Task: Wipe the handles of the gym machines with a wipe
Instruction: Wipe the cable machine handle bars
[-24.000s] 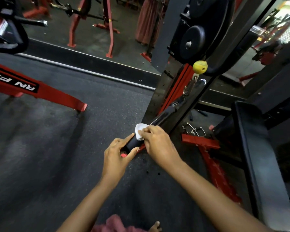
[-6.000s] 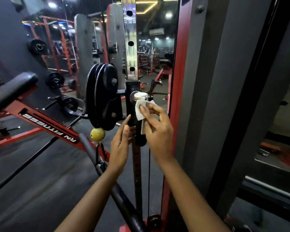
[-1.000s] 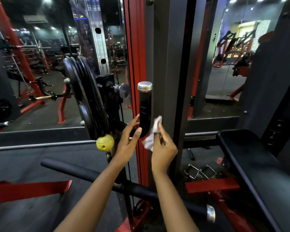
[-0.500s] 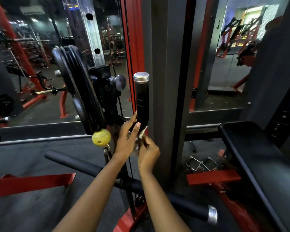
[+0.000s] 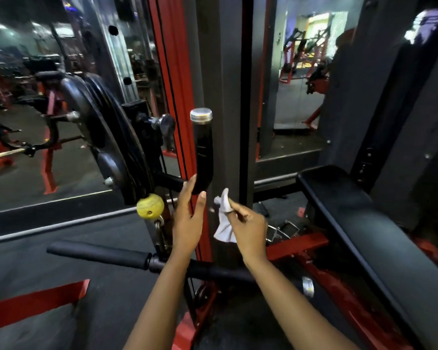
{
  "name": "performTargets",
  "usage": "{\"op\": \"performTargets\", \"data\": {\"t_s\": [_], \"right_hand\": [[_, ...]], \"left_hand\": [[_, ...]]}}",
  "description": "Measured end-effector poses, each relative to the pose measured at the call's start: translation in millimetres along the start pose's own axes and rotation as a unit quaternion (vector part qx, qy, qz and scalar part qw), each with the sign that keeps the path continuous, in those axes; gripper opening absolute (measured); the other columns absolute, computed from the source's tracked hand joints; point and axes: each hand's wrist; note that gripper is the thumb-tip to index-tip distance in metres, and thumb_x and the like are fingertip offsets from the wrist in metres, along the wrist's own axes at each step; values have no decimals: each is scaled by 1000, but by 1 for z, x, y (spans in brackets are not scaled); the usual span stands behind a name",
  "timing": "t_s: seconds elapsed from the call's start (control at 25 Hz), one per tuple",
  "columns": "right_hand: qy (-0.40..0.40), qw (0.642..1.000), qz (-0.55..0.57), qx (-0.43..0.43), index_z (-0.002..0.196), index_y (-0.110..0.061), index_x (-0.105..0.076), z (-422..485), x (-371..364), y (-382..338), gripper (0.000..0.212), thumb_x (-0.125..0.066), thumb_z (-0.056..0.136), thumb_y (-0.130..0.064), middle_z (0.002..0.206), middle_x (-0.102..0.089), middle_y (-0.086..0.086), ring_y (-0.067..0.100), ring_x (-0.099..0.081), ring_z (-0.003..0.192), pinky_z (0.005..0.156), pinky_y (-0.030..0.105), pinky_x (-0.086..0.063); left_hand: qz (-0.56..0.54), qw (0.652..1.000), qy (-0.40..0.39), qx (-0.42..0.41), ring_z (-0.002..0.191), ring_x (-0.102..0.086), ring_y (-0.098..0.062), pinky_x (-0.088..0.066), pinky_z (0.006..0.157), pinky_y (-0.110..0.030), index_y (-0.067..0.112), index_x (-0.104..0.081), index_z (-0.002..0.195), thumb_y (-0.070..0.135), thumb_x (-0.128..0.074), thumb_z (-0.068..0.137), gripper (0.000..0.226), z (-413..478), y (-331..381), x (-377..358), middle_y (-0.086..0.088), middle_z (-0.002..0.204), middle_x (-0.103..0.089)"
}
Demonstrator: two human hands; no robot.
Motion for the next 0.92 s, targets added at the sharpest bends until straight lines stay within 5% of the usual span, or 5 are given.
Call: {"op": "performTargets", "data": {"t_s": [0.24,0.4,0.56,0.72,0.92], "right_hand": [[-39,992,-114,41,102,-22,-72,-54,77,-22,20,-64,84,-20,97,-71,-13,-12,-61,91,74,2,-41],[-38,991,-131,18,98,-22,-72,-109,130,-34,18,-68,82,-16,86,-72,-6,-11,-61,80,69,4,-43],[9,978,-207,6,97,-15,-73,-189,190,-29,19,-67,81,-7,90,-71,-5,-17,-58,78,70,1,-41],[74,952,-291,-63,100,-16,-73,-270,246,-22,25,-61,83,-3,97,-72,1,11,-66,91,77,11,-44],[201,900,-372,-107,99,-11,-73,-373,301,-49,29,-56,79,3,104,-71,8,20,-65,99,82,11,-39]], "left_hand": [[91,990,-79,-74,128,-36,3,-25,104,-5,28,-47,132,28,-47,93,38,-90,4,4,13,137,-42],[167,965,-183,-86,124,-39,2,-35,104,-23,39,-43,128,47,-42,91,39,-153,3,3,19,132,-40],[266,901,-320,-122,127,-42,-10,-33,110,-30,27,-43,136,58,-33,89,57,-220,5,-27,7,137,-44],[286,845,-426,-147,129,-41,-16,-32,108,-29,23,-40,139,39,-44,95,46,-272,17,-65,2,140,-44],[262,782,-520,-221,129,-41,-19,-28,111,-30,18,-40,139,39,-44,95,49,-337,48,-107,-2,141,-43]]}}
Point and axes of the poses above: each hand's wrist, its own z-axis towards the middle knuckle, its own x-axis out of the back of the hand, y = z × x
